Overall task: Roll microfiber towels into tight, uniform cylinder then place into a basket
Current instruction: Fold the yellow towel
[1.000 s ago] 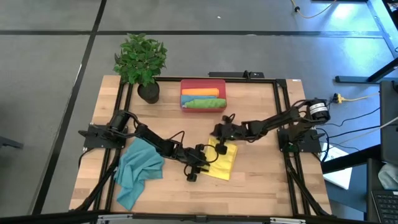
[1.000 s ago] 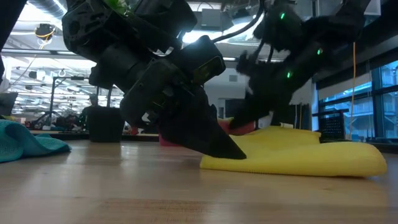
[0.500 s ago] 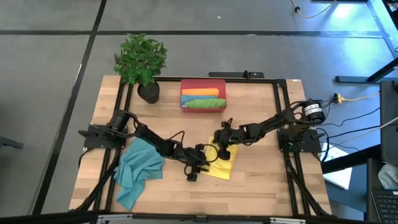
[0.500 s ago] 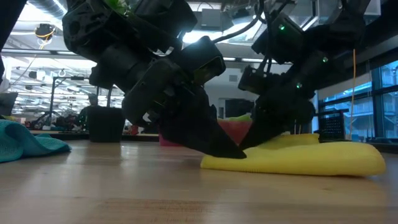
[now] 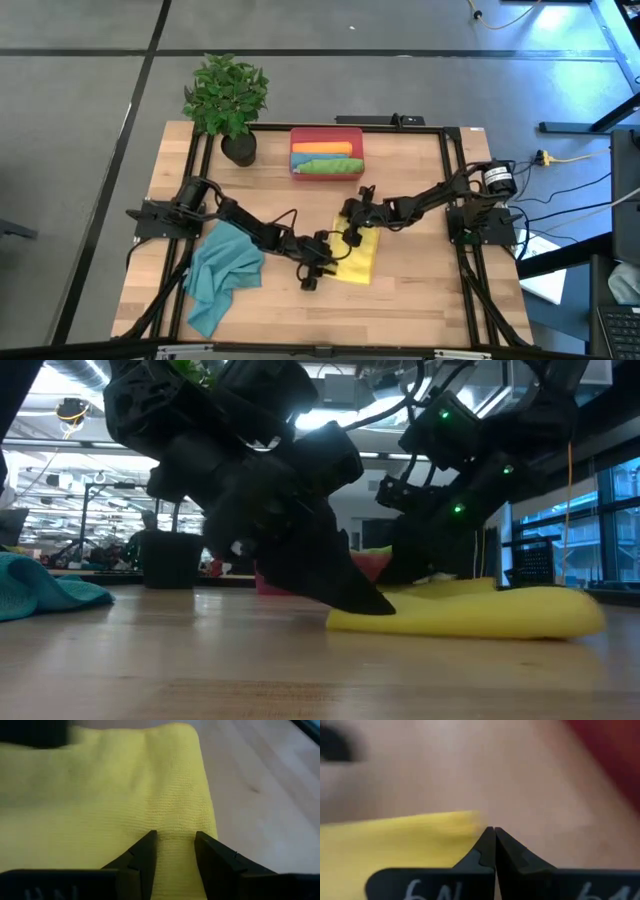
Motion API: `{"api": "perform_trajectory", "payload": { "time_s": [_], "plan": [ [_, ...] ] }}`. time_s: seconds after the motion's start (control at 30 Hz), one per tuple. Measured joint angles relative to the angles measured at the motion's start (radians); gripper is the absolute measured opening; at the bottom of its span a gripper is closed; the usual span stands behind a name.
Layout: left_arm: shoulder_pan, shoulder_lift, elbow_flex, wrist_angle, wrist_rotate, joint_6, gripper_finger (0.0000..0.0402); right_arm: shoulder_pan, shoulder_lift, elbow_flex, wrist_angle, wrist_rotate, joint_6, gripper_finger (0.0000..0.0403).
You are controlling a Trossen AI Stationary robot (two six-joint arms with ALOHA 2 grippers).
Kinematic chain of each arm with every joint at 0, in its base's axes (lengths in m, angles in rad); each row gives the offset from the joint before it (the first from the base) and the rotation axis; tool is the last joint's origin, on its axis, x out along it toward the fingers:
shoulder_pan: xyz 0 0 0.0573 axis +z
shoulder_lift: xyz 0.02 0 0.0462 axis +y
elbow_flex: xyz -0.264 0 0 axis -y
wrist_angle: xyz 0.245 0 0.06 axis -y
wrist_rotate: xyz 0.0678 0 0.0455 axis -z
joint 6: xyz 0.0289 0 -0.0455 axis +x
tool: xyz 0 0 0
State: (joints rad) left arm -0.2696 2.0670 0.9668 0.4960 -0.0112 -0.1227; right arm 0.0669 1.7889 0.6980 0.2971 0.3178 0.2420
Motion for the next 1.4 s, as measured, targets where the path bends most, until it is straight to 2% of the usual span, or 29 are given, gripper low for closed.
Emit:
{"api": "perform_trajectory", "payload": {
  "time_s": [0.13,0.37,0.67,0.77,1.17,1.3,1.4],
  "plan": [
    [-0.004,0.0,0.0,-0.008,0.042,-0.002,0.0123,-0.002,0.0,-0.001,-0.008,0.069,0.018,0.0],
    [-0.003,0.0,0.0,-0.01,0.048,-0.002,0.0123,-0.004,-0.003,-0.001,-0.019,0.06,0.015,0.0001],
    [-0.003,0.0,0.0,-0.011,0.037,-0.002,0.0123,0.014,-0.093,-0.001,0.0,0.013,0.002,0.0004],
    [-0.003,0.0,0.0,-0.011,0.036,-0.002,0.0123,0.02,-0.097,-0.001,0.028,-0.083,-0.01,0.0004],
    [-0.001,0.0,0.0,-0.01,0.032,-0.002,0.0123,0.026,-0.024,0.002,0.069,-0.164,0.028,0.0003],
    [0.0,0.0,0.0,-0.01,0.032,-0.002,0.0123,0.022,0.017,0.008,0.064,-0.162,0.041,0.0003],
    [0.0,0.0,-0.001,-0.01,0.025,-0.001,0.0123,0.012,0.024,0.01,0.036,-0.103,0.066,0.0002]
  ]
}}
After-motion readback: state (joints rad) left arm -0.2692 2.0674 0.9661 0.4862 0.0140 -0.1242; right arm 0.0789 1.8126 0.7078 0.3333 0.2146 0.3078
